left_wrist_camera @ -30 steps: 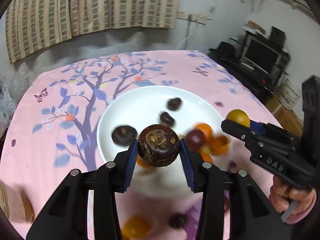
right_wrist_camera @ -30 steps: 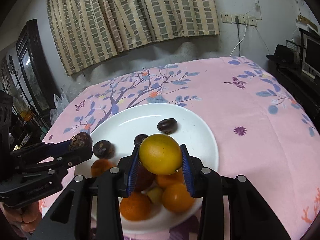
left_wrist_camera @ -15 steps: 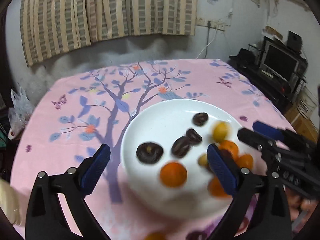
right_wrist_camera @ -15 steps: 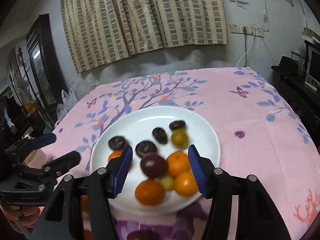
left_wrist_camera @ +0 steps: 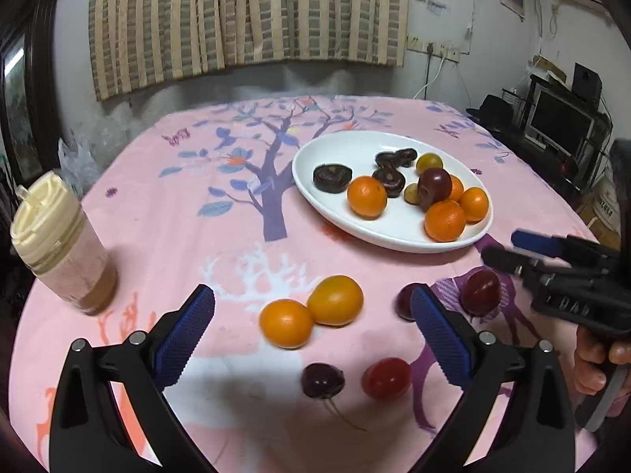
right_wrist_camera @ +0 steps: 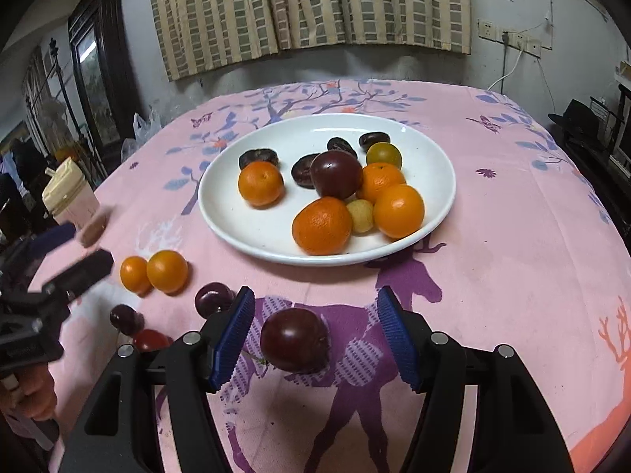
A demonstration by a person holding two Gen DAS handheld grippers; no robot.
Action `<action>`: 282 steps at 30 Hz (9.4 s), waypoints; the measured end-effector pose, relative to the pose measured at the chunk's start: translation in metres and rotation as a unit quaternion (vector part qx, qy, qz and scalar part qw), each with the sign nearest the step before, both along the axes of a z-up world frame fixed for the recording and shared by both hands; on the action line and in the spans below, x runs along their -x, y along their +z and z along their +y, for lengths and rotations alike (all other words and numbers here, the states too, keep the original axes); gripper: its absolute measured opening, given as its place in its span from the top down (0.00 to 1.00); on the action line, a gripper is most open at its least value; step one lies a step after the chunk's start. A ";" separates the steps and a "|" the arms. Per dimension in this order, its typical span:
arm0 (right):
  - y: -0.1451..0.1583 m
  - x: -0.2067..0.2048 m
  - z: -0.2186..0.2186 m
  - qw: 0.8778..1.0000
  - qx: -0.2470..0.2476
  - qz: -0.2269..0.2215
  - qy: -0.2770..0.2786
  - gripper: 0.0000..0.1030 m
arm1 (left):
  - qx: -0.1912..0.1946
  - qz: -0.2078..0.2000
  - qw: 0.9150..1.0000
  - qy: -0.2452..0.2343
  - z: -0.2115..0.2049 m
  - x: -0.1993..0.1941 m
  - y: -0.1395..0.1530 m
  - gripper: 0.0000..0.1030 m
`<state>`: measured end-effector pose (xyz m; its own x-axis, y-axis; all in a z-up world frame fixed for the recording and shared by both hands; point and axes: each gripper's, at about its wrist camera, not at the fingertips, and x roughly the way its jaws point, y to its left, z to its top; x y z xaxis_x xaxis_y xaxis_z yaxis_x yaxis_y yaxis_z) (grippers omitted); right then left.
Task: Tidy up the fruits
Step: 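Grasp a red cherry tomato with the left tool while the right grasps a dark plum, then place the tomato and the plum on the white plate, opening both tools, then grasp a dark cherry by its body with the left tool while the right grasps another cherry, then place both cherries on the white plate, opening both tools, then grasp a small orange with the left tool while the right grasps a yellow orange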
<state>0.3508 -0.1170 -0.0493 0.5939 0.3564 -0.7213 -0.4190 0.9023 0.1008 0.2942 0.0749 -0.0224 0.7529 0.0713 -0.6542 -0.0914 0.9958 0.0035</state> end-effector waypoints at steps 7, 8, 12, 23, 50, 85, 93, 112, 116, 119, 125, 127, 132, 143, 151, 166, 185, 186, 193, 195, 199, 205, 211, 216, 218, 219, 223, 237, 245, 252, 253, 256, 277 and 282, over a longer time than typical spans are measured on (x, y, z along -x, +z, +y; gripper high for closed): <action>-0.012 0.005 0.010 0.999 0.026 0.016 0.016 0.37 | 0.005 -0.005 1.000 0.030 0.010 0.002 0.003 0.05; -0.012 0.005 0.011 0.999 0.031 0.016 0.018 0.37 | 0.014 -0.001 0.999 0.032 0.013 0.002 0.002 0.05; -0.016 0.007 0.012 0.999 0.038 0.021 0.021 0.38 | 0.040 0.007 0.998 0.038 0.023 -0.001 0.002 0.05; -0.022 0.003 0.015 0.998 0.047 0.035 0.024 0.49 | 0.061 0.011 0.997 0.051 0.030 -0.001 0.001 0.05; -0.011 0.002 0.002 0.999 0.017 0.033 0.007 0.62 | -0.021 0.056 0.980 -0.190 -0.041 0.023 -0.021 0.44; 0.036 -0.085 -0.010 0.993 -0.086 -0.054 -0.056 0.62 | 0.068 0.050 0.989 -0.121 -0.027 -0.122 0.019 0.73; 0.038 -0.095 -0.009 0.992 -0.094 -0.056 -0.056 0.44 | 0.036 0.067 0.993 -0.090 -0.021 -0.181 0.012 0.42; 0.000 0.008 0.069 0.996 0.014 -0.025 0.089 0.38 | 0.041 0.030 0.994 0.100 0.069 -0.002 -0.005 0.05; -0.013 0.010 0.075 0.994 0.035 -0.014 0.100 0.38 | 0.053 0.027 0.991 0.124 0.085 0.015 -0.008 0.05; -0.018 0.010 0.079 0.993 0.044 -0.009 0.106 0.39 | 0.068 0.028 0.990 0.122 0.091 0.020 -0.008 0.05; -0.023 0.008 0.080 0.992 0.051 0.003 0.111 0.48 | 0.067 0.037 0.990 0.120 0.089 0.022 -0.011 0.05; -0.024 0.008 0.080 0.993 0.049 0.007 0.111 0.52 | 0.065 0.036 0.990 0.119 0.089 0.022 -0.012 0.05; -0.024 0.005 0.079 0.993 0.049 0.011 0.109 0.52 | 0.063 0.037 0.990 0.120 0.087 0.022 -0.012 0.05; -0.027 0.003 0.079 0.993 0.052 0.017 0.109 0.70 | 0.060 0.043 0.989 0.125 0.091 0.025 -0.017 0.05; -0.001 0.008 0.064 0.995 0.006 -0.013 0.098 0.70 | 0.072 0.055 0.988 0.121 0.094 0.022 -0.022 0.05; 0.012 0.007 0.050 0.997 -0.014 -0.017 0.074 0.70 | 0.061 0.083 0.989 -0.107 0.010 0.022 -0.040 0.46; 0.022 0.014 0.043 0.996 -0.032 -0.024 0.074 0.70 | 0.041 0.095 0.991 -0.087 0.012 0.015 -0.054 0.73; 0.022 0.015 0.043 0.996 -0.033 -0.026 0.075 0.70 | 0.042 0.094 0.991 -0.087 0.011 0.016 -0.054 0.73; 0.038 0.010 0.026 0.995 -0.059 -0.065 0.056 0.70 | 0.059 0.064 0.991 -0.097 0.005 0.021 -0.034 0.73; 0.045 0.002 0.018 0.993 -0.063 -0.094 0.031 0.70 | 0.047 0.050 0.992 -0.103 0.000 0.015 -0.021 0.73; 0.054 -0.030 0.009 0.991 -0.064 -0.119 -0.004 0.70 | 0.028 0.024 0.992 -0.119 -0.014 -0.022 0.010 0.73; 0.047 -0.089 -0.001 0.992 -0.075 -0.096 -0.042 0.70 | 0.028 0.015 0.993 -0.114 -0.023 -0.110 0.031 0.73; 0.040 -0.099 -0.001 0.993 -0.067 -0.088 -0.036 0.58 | 0.024 0.033 0.994 -0.097 -0.023 -0.175 0.026 0.67; 0.052 -0.081 0.004 0.992 -0.077 -0.097 -0.023 0.53 | -0.001 0.004 0.998 -0.055 -0.013 -0.161 0.038 0.18; 0.055 -0.068 0.011 0.992 -0.078 -0.097 -0.010 0.47 | -0.007 -0.005 0.999 -0.040 0.000 -0.144 0.044 0.12; 0.056 -0.062 0.016 0.992 -0.078 -0.098 -0.003 0.45 | -0.011 -0.008 0.999 -0.030 0.005 -0.133 0.047 0.07; 0.053 -0.028 0.039 0.993 -0.066 -0.090 0.033 0.37 | -0.015 -0.017 1.000 0.018 0.032 -0.085 0.050 0.05; -0.009 0.023 0.100 0.994 0.024 -0.023 0.104 0.36 | 0.065 0.020 0.986 0.154 0.107 -0.010 -0.003 0.05; -0.025 0.013 0.114 0.992 0.048 0.004 0.114 0.37 | 0.085 0.017 0.985 0.153 0.112 -0.004 0.002 0.05; -0.024 0.005 0.132 0.988 0.062 -0.006 0.141 0.37 | 0.105 0.014 0.982 0.158 0.116 -0.001 0.004 0.05; -0.023 0.003 0.135 0.987 0.065 -0.013 0.144 0.38 | 0.104 0.015 0.982 0.160 0.116 -0.002 0.004 0.05; -0.022 -0.005 0.138 0.987 0.064 -0.014 0.150 0.38 | 0.107 0.019 0.981 0.162 0.118 -0.003 0.002 0.05; -0.015 -0.007 0.110 0.988 -0.006 0.046 0.145 0.62 | 0.085 0.042 0.981 0.171 0.121 -0.012 -0.011 0.05; -0.008 -0.004 0.072 0.994 -0.031 0.046 0.092 0.61 | 0.077 0.050 0.984 0.155 0.113 -0.016 -0.016 0.05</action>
